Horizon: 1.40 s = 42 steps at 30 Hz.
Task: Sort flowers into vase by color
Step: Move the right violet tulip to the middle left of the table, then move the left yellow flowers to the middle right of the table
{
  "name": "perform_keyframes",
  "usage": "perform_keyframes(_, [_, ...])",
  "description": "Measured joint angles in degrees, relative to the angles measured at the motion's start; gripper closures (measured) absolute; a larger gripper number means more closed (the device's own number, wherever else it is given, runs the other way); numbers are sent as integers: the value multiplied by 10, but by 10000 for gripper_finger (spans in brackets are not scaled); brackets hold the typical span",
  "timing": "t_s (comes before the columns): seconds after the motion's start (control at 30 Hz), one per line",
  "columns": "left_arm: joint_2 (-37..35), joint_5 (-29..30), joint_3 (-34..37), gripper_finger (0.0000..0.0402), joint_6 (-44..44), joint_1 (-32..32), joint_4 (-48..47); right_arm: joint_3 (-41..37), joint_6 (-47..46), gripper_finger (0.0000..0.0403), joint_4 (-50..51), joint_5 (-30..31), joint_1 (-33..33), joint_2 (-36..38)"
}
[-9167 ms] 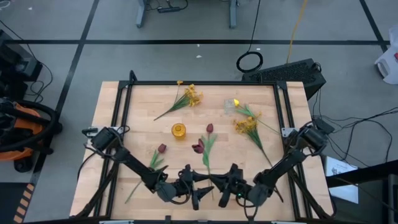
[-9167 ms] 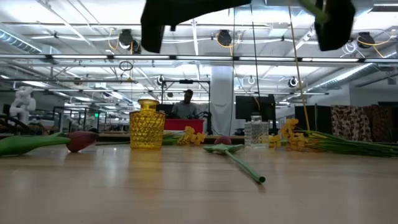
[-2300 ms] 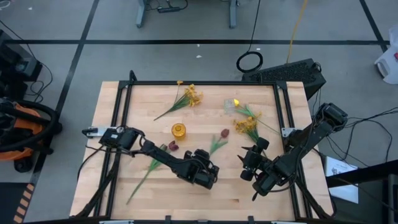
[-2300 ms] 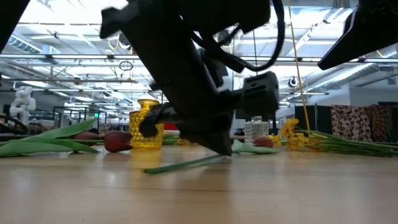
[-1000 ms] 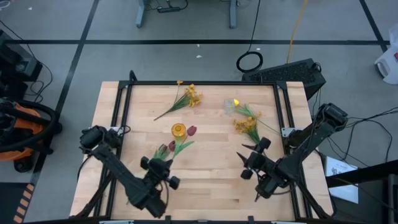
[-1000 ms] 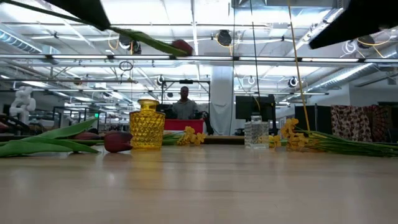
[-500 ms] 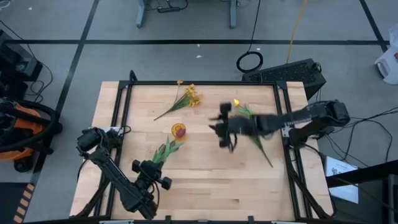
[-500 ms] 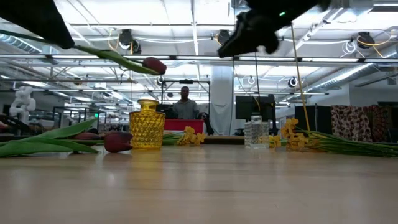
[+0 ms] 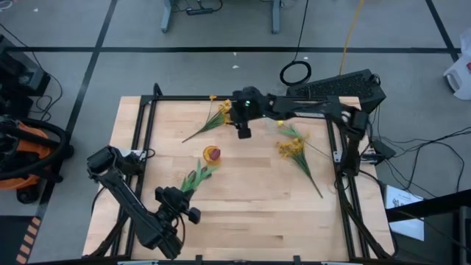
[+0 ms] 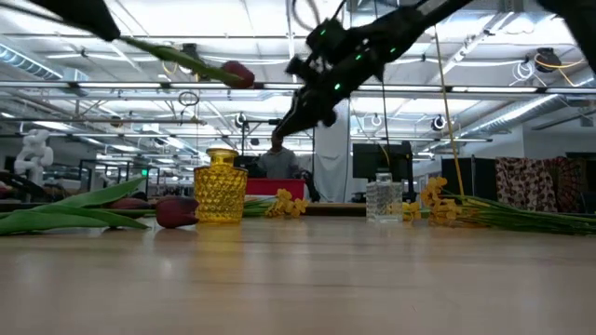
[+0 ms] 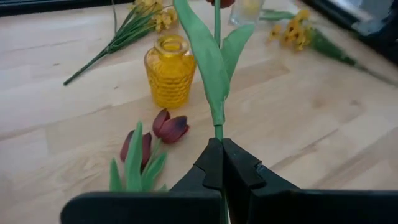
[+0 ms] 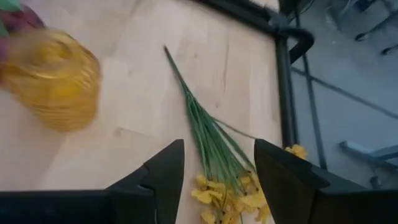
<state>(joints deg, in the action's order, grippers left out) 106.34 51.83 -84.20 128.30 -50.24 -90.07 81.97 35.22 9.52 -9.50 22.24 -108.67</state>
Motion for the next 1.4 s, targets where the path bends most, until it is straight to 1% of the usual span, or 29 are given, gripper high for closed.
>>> perform_keyframes(0.07, [-8, 5, 0, 402, 2, 0, 0, 34, -10, 216, 23, 4, 7, -40])
perform_keyframes(0.13, [-11, 6, 0, 402, 3, 0, 0, 61, -64, 213, 53, 2, 9, -70])
perform_keyframes(0.23, [-12, 6, 0, 402, 3, 0, 0, 87, -142, 204, 100, -67, -1, -94])
perform_keyframes(0.27, [-12, 4, 0, 402, 4, 3, 0, 88, -161, 202, 102, -79, -10, -98])
perform_keyframes(0.33, [-12, -8, 0, 402, 4, 7, 0, 88, -188, 199, 95, -70, -30, -109])
perform_keyframes(0.4, [-12, -28, 2, 402, 5, 15, 1, 87, -203, 200, 94, -40, -46, -119])
perform_keyframes(0.47, [-12, -61, 11, 402, 5, 23, 0, 86, -208, 202, 96, -24, -57, -126])
perform_keyframes(0.53, [-11, -113, 15, 401, 4, 28, 0, 85, -208, 205, 99, -22, -64, -126])
perform_keyframes(0.6, [-11, -148, 21, 401, 5, 29, 0, 83, -204, 209, 106, -23, -69, -125])
perform_keyframes(0.7, [-9, -175, 31, 402, 4, 25, 1, 81, -192, 214, 133, -23, -68, -118])
perform_keyframes(0.77, [-9, -197, 48, 402, 1, 23, 3, 82, -187, 217, 133, -9, -65, -109])
perform_keyframes(0.8, [-9, -207, 60, 402, -5, 21, 10, 82, -184, 218, 148, -7, -62, -101])
perform_keyframes(0.93, [-5, -241, 120, 396, -35, 17, 86, 82, -181, 224, 197, -9, -61, -83])
perform_keyframes(1.03, [-5, -248, 161, 376, -38, 15, 141, 81, -181, 228, 243, -10, -66, -63])
perform_keyframes(1.13, [-5, -259, 174, 341, -37, 17, 150, 81, -187, 231, 303, -11, -74, -32])
perform_keyframes(1.27, [-10, -303, 165, 270, -41, 19, 133, 81, -214, 232, 367, -10, -96, 11])
perform_keyframes(1.4, [-28, -353, 142, 195, -46, 15, 103, 80, -242, 232, 399, -9, -131, 64])
